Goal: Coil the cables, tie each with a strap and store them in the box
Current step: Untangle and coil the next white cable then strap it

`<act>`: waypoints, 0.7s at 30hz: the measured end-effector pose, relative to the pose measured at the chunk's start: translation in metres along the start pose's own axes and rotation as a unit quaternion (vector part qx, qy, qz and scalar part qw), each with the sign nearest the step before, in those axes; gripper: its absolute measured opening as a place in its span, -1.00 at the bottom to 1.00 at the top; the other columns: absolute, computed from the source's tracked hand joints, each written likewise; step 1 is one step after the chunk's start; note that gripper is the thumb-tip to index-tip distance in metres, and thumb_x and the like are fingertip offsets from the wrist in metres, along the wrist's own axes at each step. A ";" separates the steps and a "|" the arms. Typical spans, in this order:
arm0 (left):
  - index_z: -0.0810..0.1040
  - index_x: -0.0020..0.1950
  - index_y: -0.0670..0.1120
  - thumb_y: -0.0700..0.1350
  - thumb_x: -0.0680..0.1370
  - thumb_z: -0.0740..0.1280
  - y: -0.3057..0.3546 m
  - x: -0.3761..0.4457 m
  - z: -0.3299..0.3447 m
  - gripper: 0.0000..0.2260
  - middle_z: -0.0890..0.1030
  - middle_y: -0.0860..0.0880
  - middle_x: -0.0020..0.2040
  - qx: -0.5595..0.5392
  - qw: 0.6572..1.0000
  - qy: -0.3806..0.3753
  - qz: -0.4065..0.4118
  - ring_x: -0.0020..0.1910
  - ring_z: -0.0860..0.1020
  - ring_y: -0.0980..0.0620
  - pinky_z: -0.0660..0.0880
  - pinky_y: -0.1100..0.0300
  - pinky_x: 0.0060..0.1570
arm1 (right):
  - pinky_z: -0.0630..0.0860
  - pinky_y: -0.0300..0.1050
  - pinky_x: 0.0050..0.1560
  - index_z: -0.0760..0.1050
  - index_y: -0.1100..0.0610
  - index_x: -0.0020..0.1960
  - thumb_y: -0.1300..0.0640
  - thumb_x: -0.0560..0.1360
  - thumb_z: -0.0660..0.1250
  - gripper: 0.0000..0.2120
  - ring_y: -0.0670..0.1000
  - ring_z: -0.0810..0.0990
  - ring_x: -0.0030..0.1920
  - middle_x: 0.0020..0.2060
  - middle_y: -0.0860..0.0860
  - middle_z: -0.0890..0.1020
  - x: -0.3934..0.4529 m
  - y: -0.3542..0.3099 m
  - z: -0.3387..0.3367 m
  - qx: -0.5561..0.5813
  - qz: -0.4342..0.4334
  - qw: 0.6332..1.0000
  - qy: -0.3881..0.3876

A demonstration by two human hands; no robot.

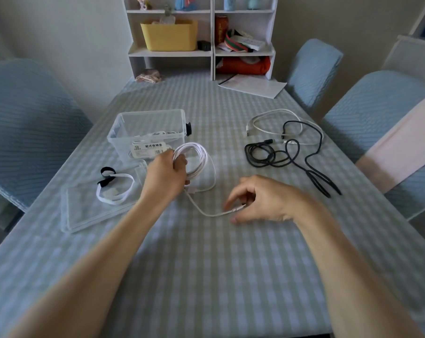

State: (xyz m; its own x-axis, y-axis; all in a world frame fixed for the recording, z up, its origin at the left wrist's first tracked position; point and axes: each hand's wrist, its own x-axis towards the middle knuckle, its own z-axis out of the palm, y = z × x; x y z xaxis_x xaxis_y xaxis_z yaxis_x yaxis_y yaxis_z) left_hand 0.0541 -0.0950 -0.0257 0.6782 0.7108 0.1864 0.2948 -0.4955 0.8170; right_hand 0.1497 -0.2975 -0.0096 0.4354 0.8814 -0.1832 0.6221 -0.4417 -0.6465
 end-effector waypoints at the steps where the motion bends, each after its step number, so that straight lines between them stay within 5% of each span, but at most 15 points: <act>1: 0.54 -0.02 -0.16 -0.13 0.65 0.15 -0.002 0.000 0.001 -0.79 0.64 -0.06 -0.15 0.022 1.000 0.000 0.009 -0.50 0.60 0.15 0.54 0.20 -0.43 | 0.49 -0.01 -0.15 0.66 -0.19 -0.13 -0.01 0.34 0.59 -0.84 -0.11 0.45 -0.26 -0.22 -0.06 0.48 0.000 -0.001 0.001 -0.012 0.000 1.000 0.009; 5: 0.57 -0.03 -0.21 -0.12 0.64 0.17 -0.004 -0.004 0.000 -0.76 0.66 -0.12 -0.23 0.078 0.997 -0.001 0.022 -0.51 0.57 0.16 0.40 0.35 -0.47 | 0.26 -0.31 -0.48 0.67 -0.09 -0.15 0.09 0.46 0.50 -0.92 -0.16 0.37 -0.52 -0.49 -0.11 0.45 0.001 0.002 -0.002 -0.063 0.007 0.993 0.097; 8: 0.60 0.02 -0.22 -0.12 0.64 0.19 -0.004 -0.005 -0.003 -0.76 0.66 -0.11 -0.11 0.113 0.993 0.000 0.028 -0.27 0.50 0.01 0.30 0.21 -0.29 | 0.31 -0.23 -0.49 0.60 -0.03 -0.07 0.09 0.56 0.37 -0.95 -0.14 0.41 -0.56 -0.46 -0.09 0.56 0.002 0.009 -0.001 -0.094 0.013 0.974 0.203; 10: 0.58 -0.01 -0.23 -0.12 0.64 0.20 -0.002 -0.009 -0.001 -0.77 0.62 -0.08 -0.18 0.122 0.991 0.001 0.052 -0.28 0.46 -0.01 0.24 0.21 -0.34 | 0.49 -0.12 -0.36 0.58 0.01 0.00 0.07 0.58 0.32 -0.93 -0.17 0.52 -0.44 -0.25 -0.10 0.68 0.003 0.011 0.001 -0.060 -0.007 0.961 0.269; 14: 0.51 -0.12 -0.24 -0.16 0.63 0.24 0.002 -0.016 0.003 -0.80 0.57 -0.15 -0.29 0.138 0.977 -0.001 0.161 -0.28 0.53 -0.20 0.36 0.03 -0.30 | 0.52 -0.35 -0.15 0.60 0.08 0.08 0.00 0.54 0.39 -0.81 -0.24 0.61 -0.15 -0.13 -0.17 0.63 0.008 0.001 0.013 0.027 -0.084 0.927 0.364; 17: 0.50 -0.11 -0.24 -0.17 0.62 0.25 0.007 -0.020 0.006 -0.83 0.58 -0.21 -0.33 0.149 0.962 -0.001 0.228 -0.37 0.52 -0.26 0.44 -0.06 -0.39 | 0.55 -0.26 -0.04 0.55 0.05 0.23 -0.12 0.49 0.41 -0.61 -0.17 0.62 0.04 0.06 -0.13 0.66 0.011 -0.001 0.021 0.019 -0.120 0.923 0.366; 21: 0.48 -0.07 -0.19 -0.10 0.58 0.17 0.010 -0.026 0.007 -0.82 0.49 -0.08 -0.44 0.176 0.930 -0.034 0.321 -0.50 0.47 -0.22 0.35 0.05 -0.52 | 0.46 -0.29 0.23 0.48 0.01 0.38 -0.04 0.49 0.46 -0.52 -0.18 0.53 0.25 0.24 -0.13 0.61 0.012 0.002 0.020 0.006 -0.120 0.939 0.323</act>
State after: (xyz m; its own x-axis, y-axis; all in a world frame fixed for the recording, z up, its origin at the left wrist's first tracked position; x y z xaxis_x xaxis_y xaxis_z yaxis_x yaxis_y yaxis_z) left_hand 0.0443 -0.1223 -0.0259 0.8277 0.1840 0.5301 0.0072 -0.9481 0.3178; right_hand 0.1428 -0.2845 -0.0277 0.5903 0.6684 0.4525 0.7464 -0.2386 -0.6213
